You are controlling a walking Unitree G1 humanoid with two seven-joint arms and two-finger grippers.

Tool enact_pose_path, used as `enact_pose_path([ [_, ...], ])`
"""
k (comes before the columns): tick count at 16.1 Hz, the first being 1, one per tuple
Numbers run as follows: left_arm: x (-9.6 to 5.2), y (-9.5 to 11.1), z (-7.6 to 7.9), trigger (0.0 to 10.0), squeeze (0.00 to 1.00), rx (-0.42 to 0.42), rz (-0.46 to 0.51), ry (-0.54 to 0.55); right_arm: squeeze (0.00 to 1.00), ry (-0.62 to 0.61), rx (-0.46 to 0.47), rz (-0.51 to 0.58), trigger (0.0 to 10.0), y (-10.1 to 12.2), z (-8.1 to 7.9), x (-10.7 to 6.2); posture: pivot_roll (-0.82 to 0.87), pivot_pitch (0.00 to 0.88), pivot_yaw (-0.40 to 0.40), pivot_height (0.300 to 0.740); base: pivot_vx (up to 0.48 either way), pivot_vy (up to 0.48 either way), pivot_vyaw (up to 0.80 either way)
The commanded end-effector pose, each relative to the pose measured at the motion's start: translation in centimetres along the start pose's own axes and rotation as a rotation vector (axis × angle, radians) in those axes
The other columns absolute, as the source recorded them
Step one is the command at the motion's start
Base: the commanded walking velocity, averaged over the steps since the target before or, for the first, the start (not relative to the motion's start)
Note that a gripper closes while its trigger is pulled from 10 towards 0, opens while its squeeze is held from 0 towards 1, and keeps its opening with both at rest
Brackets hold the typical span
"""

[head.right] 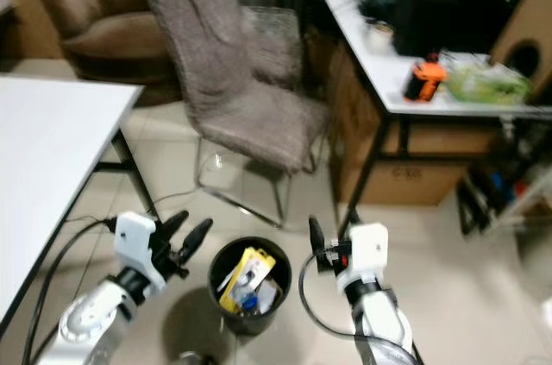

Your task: Picking trash to rubbish bin

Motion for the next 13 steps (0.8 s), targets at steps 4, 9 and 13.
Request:
enact_pose_path([
  [4, -0.2, 1.3, -0.4, 10.0, 0.00, 0.039, 0.023, 0.018, 0.00, -0.004, -0.006, 0.068, 10.0, 1.8, 0.2, 0.4, -0.02, 0.000, -0.034, 0.740, -0.300, 0.000, 0.00],
  [9, -0.2, 4.0, -1.2, 10.0, 0.00, 0.090, 0.087, 0.042, 0.00, 0.003, 0.002, 0.120, 10.0, 3.4, -0.1, 0.9, 0.00, 0.000, -0.041, 0.740, -0.299, 0.000, 0.00],
  [13, -0.3, 4.1, -3.1, 10.0, 0.00, 0.120, 0.090, 0.153, 0.00, -0.012, -0.024, 0.122, 10.0, 3.7, -0.1, 1.5, 0.00, 0.000, -0.045, 0.740, -0.297, 0.000, 0.00],
])
Point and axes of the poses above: a point about 5 cm out from each wrist's last joint towards the gripper, its own x axis pointing out of the wrist towards the gripper, its own y axis along the axis of the wrist's last joint, z = x × y, the point moved 2 cm from there along x, pointing out of the wrist towards the gripper, and after that the axes turned 5 degrees about -x, right-handed, at the moved point
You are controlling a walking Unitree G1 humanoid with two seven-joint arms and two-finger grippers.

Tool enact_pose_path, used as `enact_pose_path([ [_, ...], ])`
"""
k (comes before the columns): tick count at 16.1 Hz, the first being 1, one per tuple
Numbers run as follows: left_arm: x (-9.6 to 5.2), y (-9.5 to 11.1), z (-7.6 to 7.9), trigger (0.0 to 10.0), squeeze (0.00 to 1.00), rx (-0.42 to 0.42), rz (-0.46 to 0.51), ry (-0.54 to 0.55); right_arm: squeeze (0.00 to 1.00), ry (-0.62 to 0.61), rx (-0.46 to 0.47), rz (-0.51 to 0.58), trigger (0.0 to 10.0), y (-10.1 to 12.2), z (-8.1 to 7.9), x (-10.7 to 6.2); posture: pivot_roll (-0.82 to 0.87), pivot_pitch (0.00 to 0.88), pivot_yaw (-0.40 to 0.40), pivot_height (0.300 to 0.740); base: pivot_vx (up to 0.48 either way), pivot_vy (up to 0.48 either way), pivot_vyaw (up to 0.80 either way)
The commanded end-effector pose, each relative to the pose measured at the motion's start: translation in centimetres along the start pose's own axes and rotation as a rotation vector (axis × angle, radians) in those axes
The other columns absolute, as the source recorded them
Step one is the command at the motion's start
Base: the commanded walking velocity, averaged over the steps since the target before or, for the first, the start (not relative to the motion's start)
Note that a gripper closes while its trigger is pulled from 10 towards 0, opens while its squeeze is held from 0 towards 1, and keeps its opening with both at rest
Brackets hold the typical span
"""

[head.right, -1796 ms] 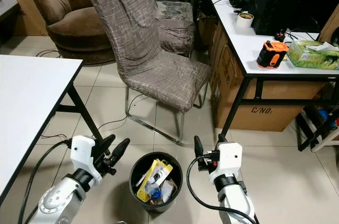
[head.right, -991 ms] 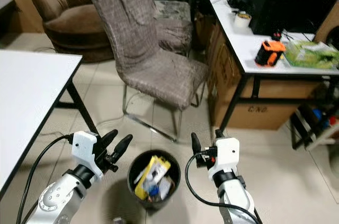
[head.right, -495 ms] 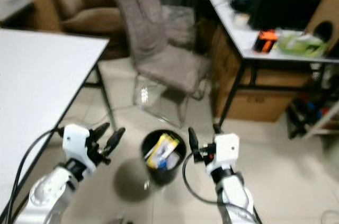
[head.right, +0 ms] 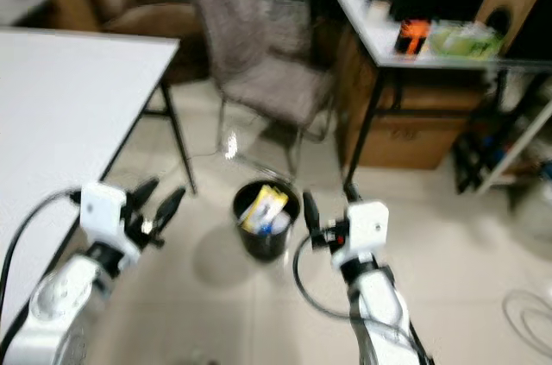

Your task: Picking trash to rubbish bin

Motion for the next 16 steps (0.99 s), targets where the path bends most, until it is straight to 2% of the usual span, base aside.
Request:
enact_pose_path([
  [1, 0.1, 0.2, -0.6, 10.0, 0.00, 0.023, 0.010, 0.041, 0.00, -0.043, -0.017, 0.002, 10.0, 0.2, 0.8, 0.1, 0.00, 0.000, -0.043, 0.740, -0.300, 0.000, 0.00],
  [3, -0.1, 0.0, -0.9, 10.0, 0.00, 0.030, 0.003, 0.068, 0.00, -0.073, -0.031, 0.003, 10.0, 0.2, 1.1, 0.1, 0.00, 0.000, -0.046, 0.740, -0.304, 0.000, 0.00],
  [4, -0.6, -0.4, -1.3, 10.0, 0.00, 0.040, -0.008, 0.105, 0.00, -0.141, -0.041, -0.004, 10.0, 0.1, 2.0, -0.1, 0.00, 0.000, -0.044, 0.740, -0.300, 0.000, 0.00],
  [6, -0.9, -0.6, -1.6, 10.0, 0.00, 0.044, -0.012, 0.131, 0.00, -0.181, -0.041, -0.013, 10.0, -0.2, 2.6, -0.3, 0.00, 0.000, -0.046, 0.740, -0.306, 0.000, 0.00],
  [10, -1.1, 0.2, -3.0, 10.0, 0.00, 0.068, 0.037, 0.224, 0.00, -0.184, -0.039, 0.007, 10.0, 0.2, 2.5, 0.0, 0.00, 0.000, -0.045, 0.740, -0.306, 0.000, 0.00],
  [16, -1.3, 0.5, -3.5, 10.0, 0.00, 0.101, 0.066, 0.291, 0.00, -0.185, -0.053, 0.019, 10.0, 0.3, 2.4, 0.3, 0.01, 0.000, -0.050, 0.740, -0.249, 0.000, 0.00],
])
Point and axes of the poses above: a point about 5 cm out from each wrist's last joint towards the gripper, its own x axis pointing out of the wrist towards the gripper, its own y axis along the axis of the wrist's last joint, z = x × y, the point moved 2 cm from there along x, pointing out of the wrist towards the gripper, and after that the axes turned 5 degrees about -x, right-handed, at the moved point
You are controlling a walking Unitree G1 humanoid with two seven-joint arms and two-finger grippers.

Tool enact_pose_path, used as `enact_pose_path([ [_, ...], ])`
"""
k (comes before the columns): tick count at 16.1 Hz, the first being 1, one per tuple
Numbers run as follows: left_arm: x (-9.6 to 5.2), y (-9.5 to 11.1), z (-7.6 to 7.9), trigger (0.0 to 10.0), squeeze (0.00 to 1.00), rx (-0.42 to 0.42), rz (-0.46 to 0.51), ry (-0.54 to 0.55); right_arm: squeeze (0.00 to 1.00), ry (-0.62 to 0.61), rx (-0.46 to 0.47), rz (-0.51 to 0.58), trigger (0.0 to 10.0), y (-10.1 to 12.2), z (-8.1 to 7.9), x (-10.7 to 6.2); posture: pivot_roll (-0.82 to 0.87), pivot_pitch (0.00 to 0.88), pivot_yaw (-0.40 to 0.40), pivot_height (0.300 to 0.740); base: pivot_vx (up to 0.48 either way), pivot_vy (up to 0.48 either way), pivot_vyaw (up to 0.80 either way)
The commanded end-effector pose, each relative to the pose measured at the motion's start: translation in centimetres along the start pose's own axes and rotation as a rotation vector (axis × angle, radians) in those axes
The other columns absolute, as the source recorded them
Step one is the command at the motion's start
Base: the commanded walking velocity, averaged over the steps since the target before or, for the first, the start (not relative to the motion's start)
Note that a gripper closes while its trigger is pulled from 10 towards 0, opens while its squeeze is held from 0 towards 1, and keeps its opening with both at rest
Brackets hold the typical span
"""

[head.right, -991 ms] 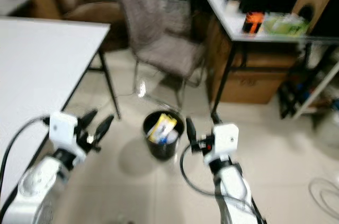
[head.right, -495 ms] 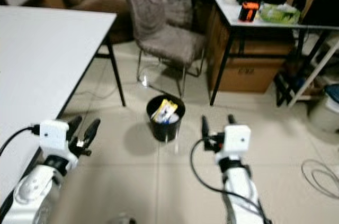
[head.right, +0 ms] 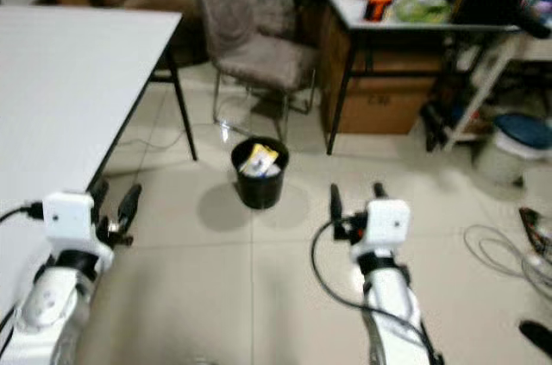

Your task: Picking trash to rubbish bin

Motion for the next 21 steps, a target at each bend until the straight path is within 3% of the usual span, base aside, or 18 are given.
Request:
enact_pose_path([
  [1, 0.1, 0.0, 0.1, 10.0, 0.00, 0.000, 0.002, -0.002, 0.00, 0.018, -0.020, -0.009, 10.0, -0.2, -0.5, 0.2, 0.02, 0.000, -0.049, 0.740, 0.000, 0.000, 0.00],
  [4, 0.2, 0.1, 0.3, 10.0, 0.00, -0.001, 0.010, -0.010, 0.00, 0.044, -0.047, -0.043, 10.0, -0.7, -0.8, 0.4, 0.02, 0.000, -0.049, 0.740, 0.000, 0.000, 0.00],
  [6, 0.3, 0.3, 0.7, 10.0, 0.00, 0.030, 0.029, -0.005, 0.00, 0.157, -0.099, -0.042, 10.0, -0.7, -2.0, 0.7, 0.03, 0.000, -0.053, 0.740, 0.000, 0.000, 0.80],
  [8, 0.3, 0.2, 0.7, 10.0, 0.00, 0.032, 0.027, -0.002, 0.00, 0.165, -0.101, -0.037, 10.0, -0.7, -2.2, 0.9, 0.03, 0.000, -0.057, 0.740, 0.000, 0.000, 0.80],
  [12, 0.7, 0.1, 0.8, 10.0, 0.00, 0.051, 0.017, 0.004, 0.00, 0.175, -0.107, -0.037, 10.0, -0.7, -1.8, 1.2, 0.03, 0.000, -0.067, 0.740, 0.000, 0.000, 0.80],
  [21, 3.6, 1.3, 2.0, 10.0, 0.00, 0.035, 0.064, -0.069, 0.00, 0.140, -0.133, -0.030, 10.0, -0.3, -0.1, 1.9, 0.00, 0.000, -0.040, 0.740, 0.000, 0.000, 0.80],
])
Point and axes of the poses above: a point about 5 cm out from each wrist's last joint towards the gripper, its own x axis pointing out of the wrist towards the gripper, its own y axis along the axis of the wrist's last joint, z = x × y, the point moved 2 cm from there along x, pointing out of the wrist towards the gripper, and after that the axes turned 5 degrees about -x, right-handed, at the moved point
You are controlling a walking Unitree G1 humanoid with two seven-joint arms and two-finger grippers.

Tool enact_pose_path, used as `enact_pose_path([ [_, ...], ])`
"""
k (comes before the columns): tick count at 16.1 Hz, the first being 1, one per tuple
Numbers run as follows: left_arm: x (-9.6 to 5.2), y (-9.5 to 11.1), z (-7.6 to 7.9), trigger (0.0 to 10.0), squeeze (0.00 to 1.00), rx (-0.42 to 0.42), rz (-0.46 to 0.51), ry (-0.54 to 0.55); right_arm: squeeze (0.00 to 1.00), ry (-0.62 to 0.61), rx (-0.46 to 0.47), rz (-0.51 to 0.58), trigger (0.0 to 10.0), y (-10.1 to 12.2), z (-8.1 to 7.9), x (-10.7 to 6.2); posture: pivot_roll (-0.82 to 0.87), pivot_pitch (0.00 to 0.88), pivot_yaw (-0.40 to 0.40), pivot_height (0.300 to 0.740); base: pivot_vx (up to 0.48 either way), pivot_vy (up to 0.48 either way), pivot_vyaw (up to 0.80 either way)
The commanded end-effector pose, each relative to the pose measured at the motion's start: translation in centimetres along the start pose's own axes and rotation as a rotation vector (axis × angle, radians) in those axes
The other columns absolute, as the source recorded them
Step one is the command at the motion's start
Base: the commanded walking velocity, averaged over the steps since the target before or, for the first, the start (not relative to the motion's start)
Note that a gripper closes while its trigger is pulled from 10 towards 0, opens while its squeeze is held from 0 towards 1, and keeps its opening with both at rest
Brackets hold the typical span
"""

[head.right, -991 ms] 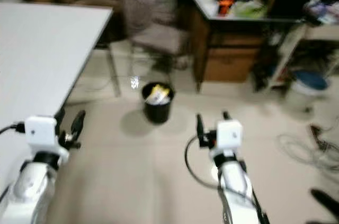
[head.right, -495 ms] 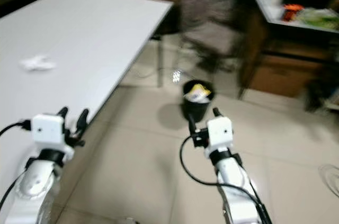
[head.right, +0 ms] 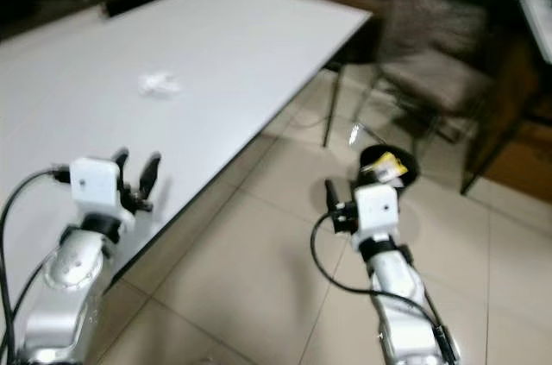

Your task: Picking trash to rubbish bin

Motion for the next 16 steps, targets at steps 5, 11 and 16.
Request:
enact_pose_path([
  [5, 0.5, 0.0, 1.3, 10.0, 0.00, -0.003, 0.009, -0.072, 0.00, -0.023, 0.057, -0.027, 10.0, -0.3, 0.6, 0.1, 0.00, 0.000, -0.042, 0.740, 0.130, 0.000, 0.48],
  [11, 0.5, -0.7, 1.3, 10.0, 0.00, -0.009, -0.007, -0.075, 0.00, -0.027, 0.027, -0.013, 10.0, -0.1, 0.9, 0.2, 0.00, 0.000, -0.047, 0.740, 0.371, 0.000, 0.00],
  [16, 0.6, -1.0, 1.4, 10.0, 0.00, -0.016, -0.010, -0.090, 0.00, -0.077, -0.051, 0.032, 10.0, 0.6, 1.7, 0.5, -0.01, 0.000, -0.051, 0.740, 0.395, 0.000, 0.00],
])
Point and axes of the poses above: a point about 5 cm out from each wrist's last joint towards the gripper, its own x axis pointing out of the wrist towards the gripper, its own y axis along the axis of the wrist's last joint, z = x × y, the point moved 2 cm from there along x, pointing out of the wrist towards the gripper, and after that the axes turned 5 degrees about -x, right-handed, at the moved point
